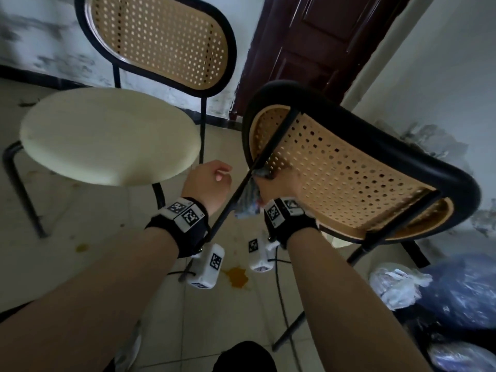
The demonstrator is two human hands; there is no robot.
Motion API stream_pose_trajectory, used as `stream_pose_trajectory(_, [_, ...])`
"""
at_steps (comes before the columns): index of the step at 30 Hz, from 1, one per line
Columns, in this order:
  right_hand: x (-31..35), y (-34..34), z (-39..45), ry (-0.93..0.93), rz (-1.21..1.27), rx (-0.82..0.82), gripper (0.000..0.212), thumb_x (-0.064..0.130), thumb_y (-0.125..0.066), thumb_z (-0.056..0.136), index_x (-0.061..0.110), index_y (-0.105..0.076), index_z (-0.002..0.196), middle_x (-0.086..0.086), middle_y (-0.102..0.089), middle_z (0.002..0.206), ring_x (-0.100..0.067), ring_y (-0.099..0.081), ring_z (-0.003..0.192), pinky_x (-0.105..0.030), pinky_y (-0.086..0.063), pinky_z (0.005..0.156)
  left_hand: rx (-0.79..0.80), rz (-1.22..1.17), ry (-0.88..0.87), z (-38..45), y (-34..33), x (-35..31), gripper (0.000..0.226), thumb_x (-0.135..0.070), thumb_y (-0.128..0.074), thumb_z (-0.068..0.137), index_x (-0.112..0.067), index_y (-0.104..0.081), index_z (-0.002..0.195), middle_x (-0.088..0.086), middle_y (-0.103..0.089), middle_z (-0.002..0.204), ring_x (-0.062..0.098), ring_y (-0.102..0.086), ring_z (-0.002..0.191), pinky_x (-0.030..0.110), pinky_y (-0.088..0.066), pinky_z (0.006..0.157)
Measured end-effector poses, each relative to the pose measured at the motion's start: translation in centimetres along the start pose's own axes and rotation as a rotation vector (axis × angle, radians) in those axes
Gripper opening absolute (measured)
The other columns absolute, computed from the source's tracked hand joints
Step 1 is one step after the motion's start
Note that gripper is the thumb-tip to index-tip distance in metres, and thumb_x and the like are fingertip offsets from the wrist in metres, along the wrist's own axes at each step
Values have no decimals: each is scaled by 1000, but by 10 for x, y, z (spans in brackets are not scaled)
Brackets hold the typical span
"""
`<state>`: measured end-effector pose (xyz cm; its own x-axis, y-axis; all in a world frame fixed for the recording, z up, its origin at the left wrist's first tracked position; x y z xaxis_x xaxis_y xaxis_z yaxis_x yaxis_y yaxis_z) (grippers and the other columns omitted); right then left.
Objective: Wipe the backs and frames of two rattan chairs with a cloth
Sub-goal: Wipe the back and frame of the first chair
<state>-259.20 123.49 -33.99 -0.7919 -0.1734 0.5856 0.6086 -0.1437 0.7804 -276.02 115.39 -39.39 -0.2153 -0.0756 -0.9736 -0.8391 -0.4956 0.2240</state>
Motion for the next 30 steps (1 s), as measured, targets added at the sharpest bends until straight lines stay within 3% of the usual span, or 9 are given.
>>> stream_pose_trajectory(6, [-40,-59,-10,-28,-266,176,37,37,-56,91,13,-46,64,-1,-52,63,-20,-49,53,-23,-36,47,65,199,-103,-2,-11,-10,24,-19,-53,88,-30,-66,105,-5,-72,87,18,-69,88,39,-57,85])
stream_pose_trajectory(9, [-84,-71,-26,-113,-375,336,28,34,-55,92,10,-58,79,-3,-55,73,-20,-52,59,-26,-44,52,127,298,-147,-3,-14,-13,25,-26,-54,91,-35,-62,113,-13,-67,91,16,-66,93,34,-56,84])
stream_pose_trajectory(12, [-98,-59,-35,-46,-347,250,23,35,-55,90,18,-64,103,-1,-57,76,-23,-58,64,-29,-48,57,178,361,-159,-1,-16,-9,29,-26,-53,93,-31,-61,121,-6,-70,104,17,-66,97,36,-55,87])
stream_pose_trajectory(16, [-53,-27,-34,217,-157,62,17,32,-53,85,23,-55,72,5,-55,63,-14,-51,55,-29,-39,54,177,362,-110,5,-19,-3,28,-23,-54,92,-30,-62,118,-8,-65,99,17,-64,97,29,-51,85])
stream_pose_trajectory(18, [-23,-8,-37,295,16,-20,10,32,-57,86,24,-63,88,4,-64,72,-15,-57,62,-26,-44,58,164,372,-101,7,-20,-2,29,-22,-54,91,-28,-63,117,-4,-69,104,20,-65,99,30,-52,86])
stream_pose_trajectory(21, [22,17,-44,463,72,-130,30,27,-64,86,26,-62,116,0,-72,90,-15,-64,71,-19,-44,64,112,425,-113,9,-18,-2,28,-18,-52,90,-24,-67,114,5,-72,108,25,-66,99,31,-52,82])
stream_pose_trajectory(24, [64,19,-37,671,-94,-150,29,14,-61,86,14,-64,115,-9,-71,97,-25,-66,81,-28,-51,69,111,407,-107,9,-14,0,26,-17,-52,90,-23,-66,110,5,-73,103,25,-66,98,38,-55,86])
stream_pose_trajectory(27, [72,-6,-11,567,-470,21,14,9,-51,91,10,-61,100,-15,-65,94,-34,-64,84,-34,-48,65,107,384,-83,10,-10,2,27,-18,-53,90,-24,-65,114,3,-71,102,23,-66,97,37,-55,85])
stream_pose_trajectory(30, [64,-31,-10,516,-673,158,14,8,-54,92,6,-60,105,-15,-64,102,-33,-65,89,-33,-39,63,98,378,-70,9,-9,0,30,-18,-51,91,-23,-63,118,0,-68,99,23,-65,97,32,-52,81])
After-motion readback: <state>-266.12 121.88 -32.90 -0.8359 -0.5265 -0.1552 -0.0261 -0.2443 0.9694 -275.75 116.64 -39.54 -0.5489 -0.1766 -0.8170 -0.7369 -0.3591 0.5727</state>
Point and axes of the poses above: each hand's wrist, its own z-axis towards the middle knuckle, its own y-axis out of the back of the hand, x = y × z, the point moved 6 cm from there along z, towards the middle knuckle
